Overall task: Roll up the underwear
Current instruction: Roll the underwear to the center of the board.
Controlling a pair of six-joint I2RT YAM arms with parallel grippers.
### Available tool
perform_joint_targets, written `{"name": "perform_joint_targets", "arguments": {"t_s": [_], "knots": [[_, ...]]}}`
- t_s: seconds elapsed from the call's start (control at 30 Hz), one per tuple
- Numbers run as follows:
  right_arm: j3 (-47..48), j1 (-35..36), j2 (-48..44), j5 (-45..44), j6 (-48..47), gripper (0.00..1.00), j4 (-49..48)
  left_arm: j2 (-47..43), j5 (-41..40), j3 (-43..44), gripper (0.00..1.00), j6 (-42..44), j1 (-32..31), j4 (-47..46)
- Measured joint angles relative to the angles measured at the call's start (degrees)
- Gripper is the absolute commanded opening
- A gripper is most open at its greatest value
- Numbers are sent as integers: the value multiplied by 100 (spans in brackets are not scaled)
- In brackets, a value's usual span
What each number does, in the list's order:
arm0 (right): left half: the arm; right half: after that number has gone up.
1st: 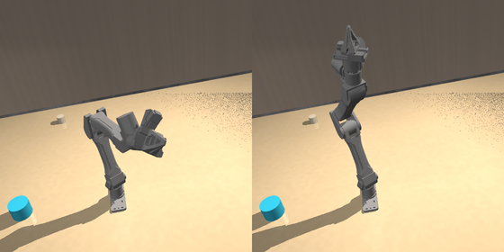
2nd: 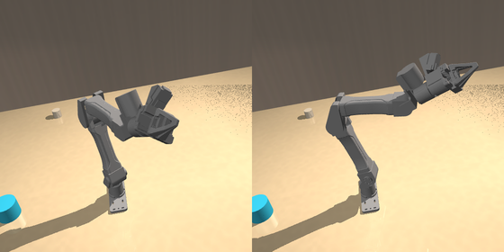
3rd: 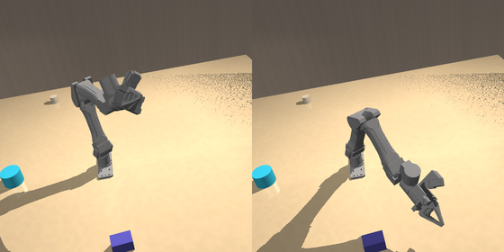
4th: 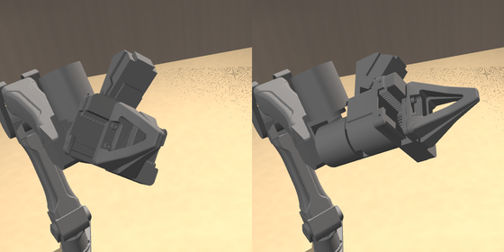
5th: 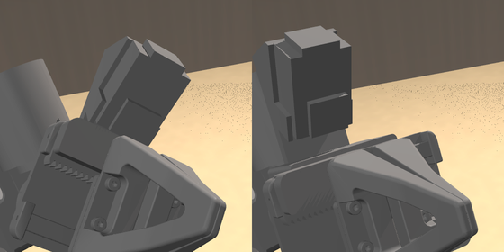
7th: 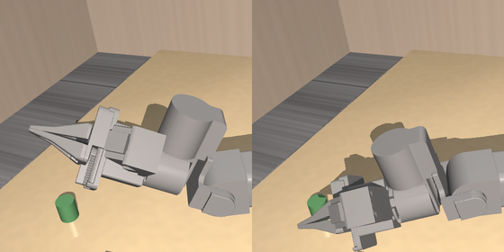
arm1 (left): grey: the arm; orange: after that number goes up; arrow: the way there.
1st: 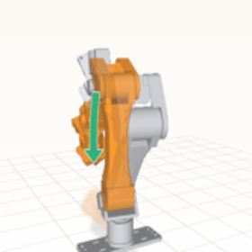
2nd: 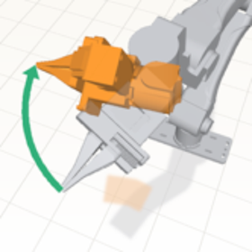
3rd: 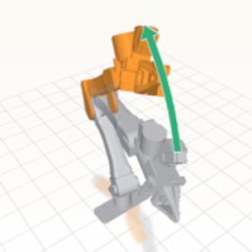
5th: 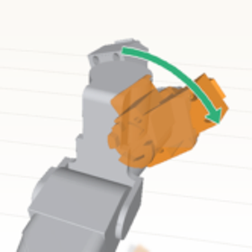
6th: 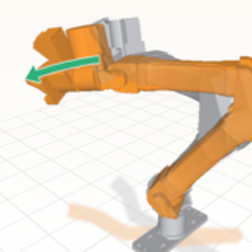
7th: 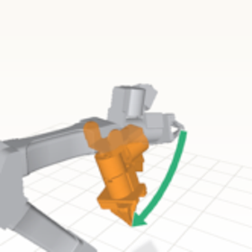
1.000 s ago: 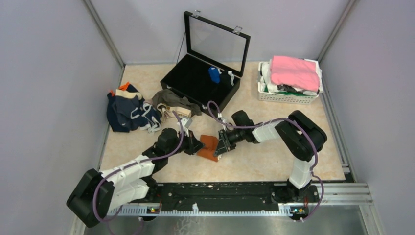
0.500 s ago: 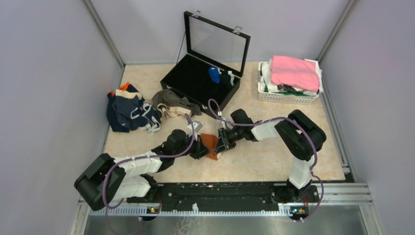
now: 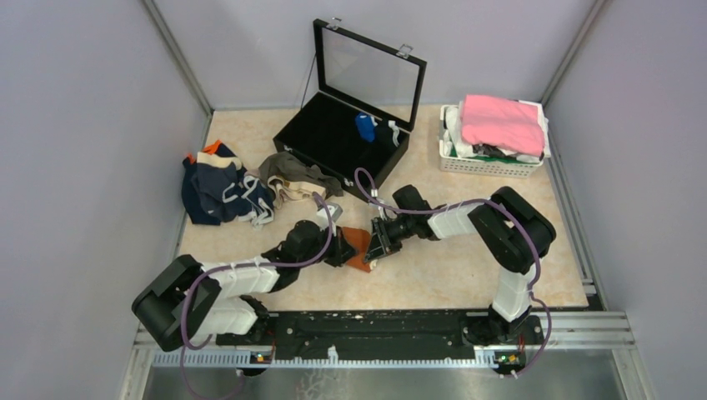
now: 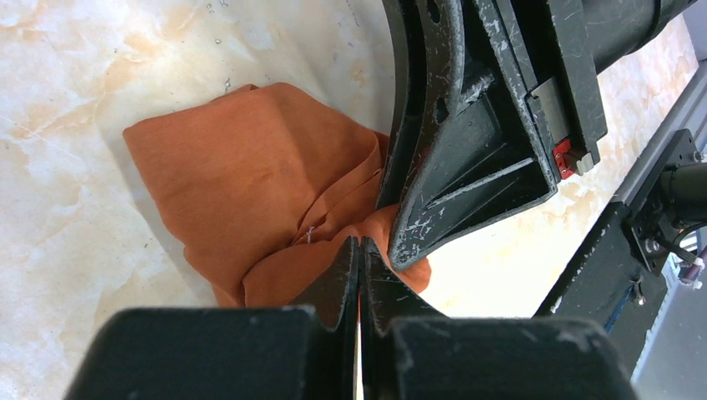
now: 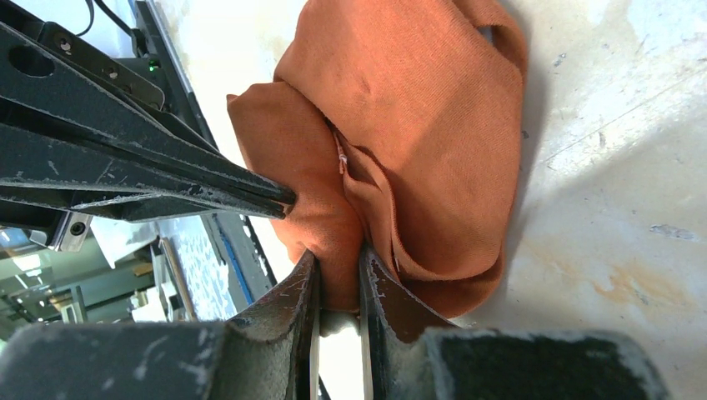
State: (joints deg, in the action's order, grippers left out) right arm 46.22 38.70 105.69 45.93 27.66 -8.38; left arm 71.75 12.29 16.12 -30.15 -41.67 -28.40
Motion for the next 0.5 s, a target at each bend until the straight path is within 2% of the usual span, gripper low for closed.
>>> {"name": "perform_joint_targets", "arguments": {"t_s": [0.5], "knots": [[9,0,0,-22,2,13,28,-535,-81,-153,0,-120,-118,87]]}}
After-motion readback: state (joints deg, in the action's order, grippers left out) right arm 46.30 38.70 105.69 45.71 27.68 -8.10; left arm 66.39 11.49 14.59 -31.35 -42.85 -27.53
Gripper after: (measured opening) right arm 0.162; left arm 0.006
